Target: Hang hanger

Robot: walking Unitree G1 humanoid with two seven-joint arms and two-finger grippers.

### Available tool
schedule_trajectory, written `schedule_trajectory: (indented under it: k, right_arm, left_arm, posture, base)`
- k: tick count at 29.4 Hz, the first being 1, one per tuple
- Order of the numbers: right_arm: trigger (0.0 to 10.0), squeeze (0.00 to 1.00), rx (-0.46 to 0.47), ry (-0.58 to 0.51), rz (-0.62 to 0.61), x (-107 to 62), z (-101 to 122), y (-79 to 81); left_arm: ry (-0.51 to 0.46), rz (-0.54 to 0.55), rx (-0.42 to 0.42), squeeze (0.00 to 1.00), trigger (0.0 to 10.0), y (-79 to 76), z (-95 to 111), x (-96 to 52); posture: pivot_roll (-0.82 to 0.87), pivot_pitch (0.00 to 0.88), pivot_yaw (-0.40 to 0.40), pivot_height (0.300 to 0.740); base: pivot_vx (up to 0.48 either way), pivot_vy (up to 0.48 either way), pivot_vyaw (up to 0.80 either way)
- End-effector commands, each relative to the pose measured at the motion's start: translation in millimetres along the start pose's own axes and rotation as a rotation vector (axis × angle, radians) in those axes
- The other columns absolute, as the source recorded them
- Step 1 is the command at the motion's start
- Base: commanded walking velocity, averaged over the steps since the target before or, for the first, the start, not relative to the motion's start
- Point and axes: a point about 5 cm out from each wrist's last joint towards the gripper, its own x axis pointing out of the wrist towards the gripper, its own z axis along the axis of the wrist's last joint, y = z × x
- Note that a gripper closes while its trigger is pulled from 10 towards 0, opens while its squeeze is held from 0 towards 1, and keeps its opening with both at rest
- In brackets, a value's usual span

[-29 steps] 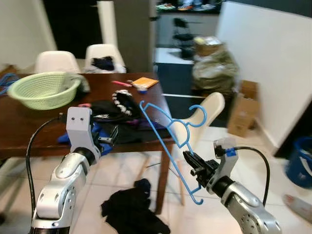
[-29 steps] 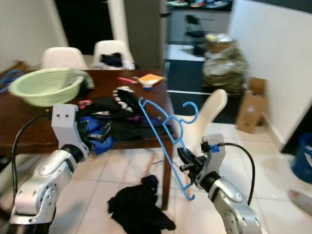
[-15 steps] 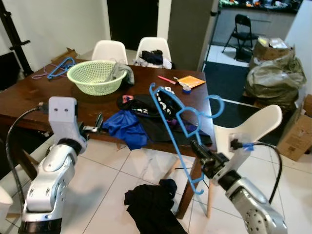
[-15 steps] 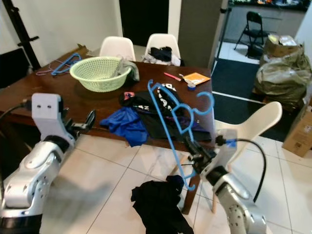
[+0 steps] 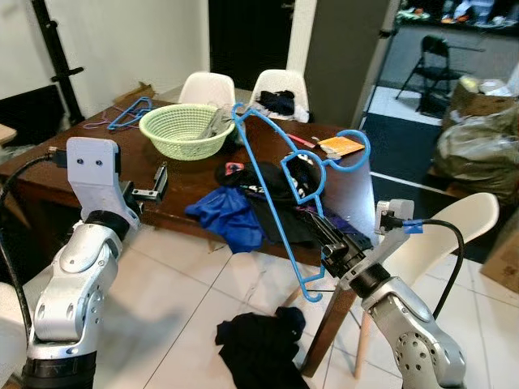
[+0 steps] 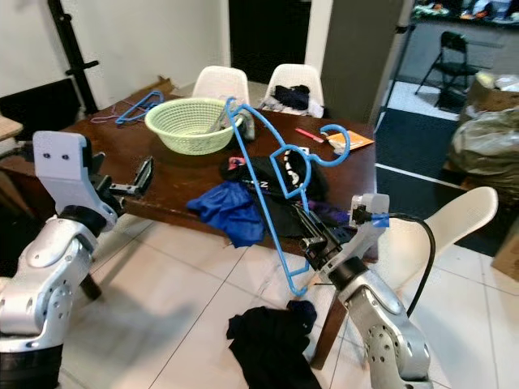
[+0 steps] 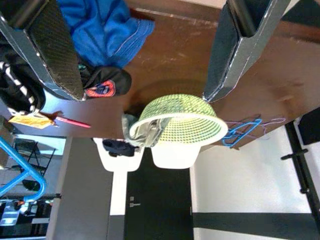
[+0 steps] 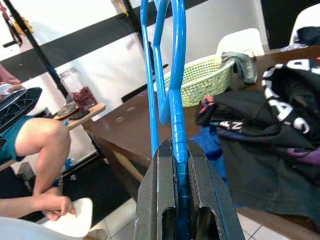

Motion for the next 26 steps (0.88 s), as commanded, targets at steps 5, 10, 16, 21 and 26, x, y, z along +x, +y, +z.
schedule_trajectory:
  k: [5, 10, 16, 21, 26]
  right_arm:
    - [10.0, 0.0, -0.03, -0.011, 0.026, 6.7, 6.0, 6.4]
    - [10.0, 0.0, -0.053, 0.007, 0.02, 5.7, 3.5, 3.9]
    - [10.0, 0.0, -0.062, 0.022, 0.012, 4.3, 0.8, 1.9]
    - [10.0, 0.0, -0.062, 0.025, 0.02, 4.0, -0.7, 2.9]
    - [10.0, 0.0, -0.064, 0.026, 0.032, 4.7, -0.9, 4.7]
  left_arm:
    - [-0.036, 0.016, 0.03, 0.0, 10.0, 3.7, 8.9, 5.9]
    - [-0.046, 0.05, 0.038, 0.0, 10.0, 8.3, 10.9, 7.1]
    - [-0.044, 0.088, 0.039, 0.0, 10.0, 14.2, 10.6, 7.0]
    - [-0.04, 0.095, 0.035, 0.0, 10.0, 14.0, 8.7, 6.1]
    - [-0.039, 0.092, 0.033, 0.0, 10.0, 11.7, 7.8, 5.8]
  posture:
    - [0.05, 0.0, -0.069, 0.74]
    - [0.06, 0.0, -0.071, 0.74]
    - [0.06, 0.0, -0.071, 0.74]
    - [0.06, 0.0, -0.07, 0.74]
    - [0.06, 0.0, -0.071, 0.74]
  base:
    - [0.338, 0.0, 0.0]
    - [0.34, 0.0, 0.0]
    - [0.341, 0.0, 0.0]
    - [0.338, 0.0, 0.0]
    - [0.345, 0.0, 0.0]
